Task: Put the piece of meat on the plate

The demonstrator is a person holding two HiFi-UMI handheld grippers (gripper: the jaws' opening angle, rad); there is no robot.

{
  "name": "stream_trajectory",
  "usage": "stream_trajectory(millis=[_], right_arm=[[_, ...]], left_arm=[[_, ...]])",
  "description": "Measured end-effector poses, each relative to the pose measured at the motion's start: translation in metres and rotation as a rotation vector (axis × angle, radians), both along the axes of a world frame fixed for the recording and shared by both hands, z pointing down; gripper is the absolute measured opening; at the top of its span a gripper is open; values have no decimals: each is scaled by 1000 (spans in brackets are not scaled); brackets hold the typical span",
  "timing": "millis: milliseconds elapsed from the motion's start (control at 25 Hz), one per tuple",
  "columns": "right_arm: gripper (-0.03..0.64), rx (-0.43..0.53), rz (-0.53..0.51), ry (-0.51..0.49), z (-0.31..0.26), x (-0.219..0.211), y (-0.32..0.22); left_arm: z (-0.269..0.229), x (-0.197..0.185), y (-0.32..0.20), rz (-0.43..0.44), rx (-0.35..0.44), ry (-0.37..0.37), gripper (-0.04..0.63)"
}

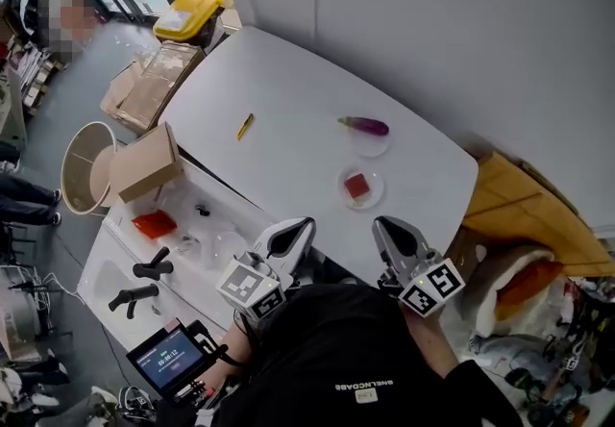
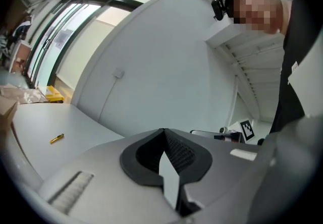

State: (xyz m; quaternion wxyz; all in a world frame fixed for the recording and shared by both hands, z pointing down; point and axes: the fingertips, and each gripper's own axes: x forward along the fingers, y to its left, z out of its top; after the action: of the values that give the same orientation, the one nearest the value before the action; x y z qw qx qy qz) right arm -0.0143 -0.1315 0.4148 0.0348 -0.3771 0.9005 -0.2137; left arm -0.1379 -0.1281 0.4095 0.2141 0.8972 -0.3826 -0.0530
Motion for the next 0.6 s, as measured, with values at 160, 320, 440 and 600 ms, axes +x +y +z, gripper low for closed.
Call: stream_trajectory(millis=[160, 320, 440, 600], right_arm=[[5, 13, -81, 4, -3, -26, 0], [5, 34, -149, 31, -3, -49, 5], [5, 46, -193, 46, -3, -62, 10], [5, 37, -223, 40, 1, -70, 12]], left_arm=[[-2, -23, 9, -61, -9, 20, 20], [-2, -35, 20, -88, 10, 22, 20], [-3, -43, 26, -117, 28, 15, 20], [-3, -49, 28, -158, 38, -15, 13]])
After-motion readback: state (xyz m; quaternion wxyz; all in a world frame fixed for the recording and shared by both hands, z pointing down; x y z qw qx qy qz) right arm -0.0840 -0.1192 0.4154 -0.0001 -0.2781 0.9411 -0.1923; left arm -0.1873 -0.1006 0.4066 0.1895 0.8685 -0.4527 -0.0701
